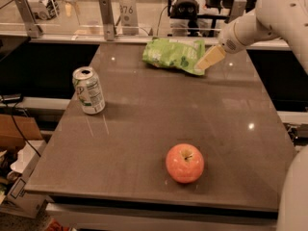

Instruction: Move green rice chip bag near apple

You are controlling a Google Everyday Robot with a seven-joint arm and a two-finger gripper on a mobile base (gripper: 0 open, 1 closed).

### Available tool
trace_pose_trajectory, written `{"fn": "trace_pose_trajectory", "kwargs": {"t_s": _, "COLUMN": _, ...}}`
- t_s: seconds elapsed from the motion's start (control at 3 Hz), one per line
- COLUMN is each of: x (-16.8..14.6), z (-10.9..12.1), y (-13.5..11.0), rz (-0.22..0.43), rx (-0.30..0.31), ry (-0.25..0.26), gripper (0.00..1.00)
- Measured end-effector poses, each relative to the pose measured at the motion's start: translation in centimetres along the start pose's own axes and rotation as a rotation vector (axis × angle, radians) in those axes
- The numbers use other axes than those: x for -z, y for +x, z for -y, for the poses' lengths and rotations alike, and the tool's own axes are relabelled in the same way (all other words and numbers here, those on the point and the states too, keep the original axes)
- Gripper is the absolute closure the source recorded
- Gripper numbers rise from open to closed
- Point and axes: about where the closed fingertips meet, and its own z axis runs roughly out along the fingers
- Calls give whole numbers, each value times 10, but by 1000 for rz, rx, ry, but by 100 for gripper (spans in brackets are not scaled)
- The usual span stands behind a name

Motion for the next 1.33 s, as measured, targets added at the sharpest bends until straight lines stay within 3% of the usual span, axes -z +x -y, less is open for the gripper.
{"fn": "trace_pose_trajectory", "kwargs": {"t_s": 0.33, "x": -19, "z": -5, "y": -5, "rz": 42, "rx": -25, "ry": -14, "gripper": 0}}
{"fn": "trace_pose_trajectory", "kwargs": {"t_s": 1.33, "x": -54, "z": -37, "y": -28, "rz": 90, "rx": -54, "ry": -120, "gripper": 0}}
